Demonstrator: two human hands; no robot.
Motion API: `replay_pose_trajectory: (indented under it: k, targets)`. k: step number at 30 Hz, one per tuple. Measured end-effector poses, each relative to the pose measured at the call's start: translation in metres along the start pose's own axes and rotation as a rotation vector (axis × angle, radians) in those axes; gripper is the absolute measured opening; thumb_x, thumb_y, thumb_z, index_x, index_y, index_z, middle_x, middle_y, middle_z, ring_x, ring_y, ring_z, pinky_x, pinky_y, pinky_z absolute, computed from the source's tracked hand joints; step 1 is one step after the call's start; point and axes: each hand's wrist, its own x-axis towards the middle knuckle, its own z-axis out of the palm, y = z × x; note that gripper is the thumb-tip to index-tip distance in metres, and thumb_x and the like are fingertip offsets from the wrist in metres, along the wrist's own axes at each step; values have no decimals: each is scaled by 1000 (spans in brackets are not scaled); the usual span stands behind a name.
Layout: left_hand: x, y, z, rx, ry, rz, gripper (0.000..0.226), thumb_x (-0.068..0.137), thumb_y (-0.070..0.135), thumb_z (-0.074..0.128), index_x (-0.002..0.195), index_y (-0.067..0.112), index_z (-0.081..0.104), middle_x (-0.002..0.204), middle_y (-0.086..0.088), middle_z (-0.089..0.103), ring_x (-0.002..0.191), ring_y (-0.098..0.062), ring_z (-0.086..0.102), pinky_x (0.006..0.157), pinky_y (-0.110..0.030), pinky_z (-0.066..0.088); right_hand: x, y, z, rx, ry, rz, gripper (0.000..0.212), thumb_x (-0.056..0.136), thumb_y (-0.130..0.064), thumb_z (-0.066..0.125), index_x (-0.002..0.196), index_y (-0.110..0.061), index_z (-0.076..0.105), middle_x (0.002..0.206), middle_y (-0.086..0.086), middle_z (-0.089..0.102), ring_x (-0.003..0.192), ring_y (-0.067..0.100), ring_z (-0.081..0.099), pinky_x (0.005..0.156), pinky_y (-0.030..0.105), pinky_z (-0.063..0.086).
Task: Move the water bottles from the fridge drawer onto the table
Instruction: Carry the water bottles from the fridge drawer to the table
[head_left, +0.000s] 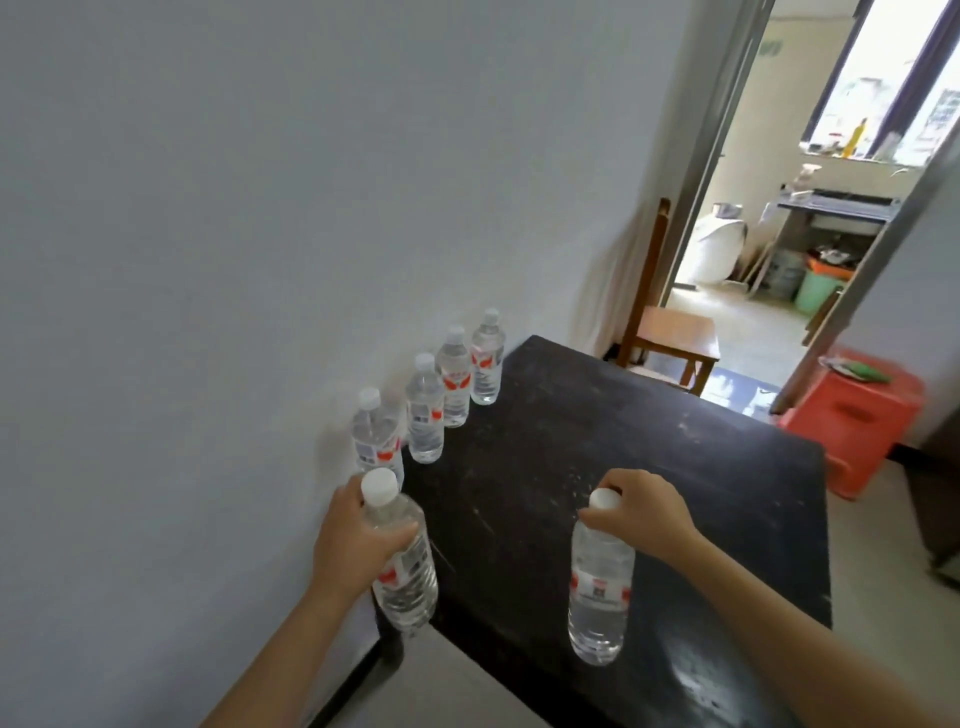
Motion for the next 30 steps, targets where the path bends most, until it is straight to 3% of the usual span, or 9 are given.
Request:
replay_pose_trajectory:
  k: [4,7,12,15,17,20,23,27,30]
  targets:
    - [40,19,29,5,75,16,46,60,18,83,79,37,47,89,4,57,79,-14,58,72,-31,45,55,18,-13,-2,19,-15,19,79,-36,68,87,-27,52,78,-11,56,77,8,57,67,20,48]
    - [58,20,45,3,121,-6,38,61,16,83,72,35,51,74,9,60,70,-6,59,65,-29,46,83,24,-9,-11,7,-27,15,80,-34,64,88,-26,54,80,-9,58,78,10,59,70,25,52]
    - [86,15,61,31,137,-44,41,62,10,80,71,33,48,71,10,57,67,-1,55,59,-23,39,126,14,5,-18,-21,-52,14,80,-35,64,86,-27,55,81,-9,59,77,10,58,67,23,49]
    - [105,-4,65,66,127,-78,32,60,26,80,82,27,56,78,1,63,72,-9,62,62,-26,43,149,-1,14,-6,-50,-60,17,78,-37,66,86,-25,56,80,-9,59,74,7,56,61,18,43]
    - [114,-13,67,101,131,-92,38,60,35,79,89,25,57,87,0,62,79,-15,63,66,-32,49,161,-13,22,-22,-69,-74,20,78,-39,66,87,-23,58,79,-8,59,73,7,56,58,17,40]
    - [123,-12,66,103,183,-99,47,61,30,82,100,20,57,99,-2,56,91,-21,58,79,-40,50,184,-37,33,-23,-103,-100,25,77,-40,65,92,-21,60,82,-7,61,77,9,59,65,20,47]
    - [126,-14,69,72,129,-78,48,60,33,80,98,27,53,101,5,53,90,-20,58,78,-42,51,204,-58,41,-26,-103,-135,25,77,-40,65,91,-20,59,83,-6,62,77,11,60,68,24,50]
    - [128,-13,76,88,79,-58,46,67,29,77,97,34,44,104,11,46,91,-12,52,79,-30,40,227,-80,53,-42,-98,-186,22,77,-40,62,86,-21,55,79,-6,59,71,11,57,58,20,41]
    - [135,-12,83,118,46,-47,47,67,30,77,102,32,45,104,12,45,92,-10,49,76,-28,36,242,-91,59,-22,-106,-197,27,80,-39,60,95,-17,57,79,-6,57,71,11,55,54,18,38]
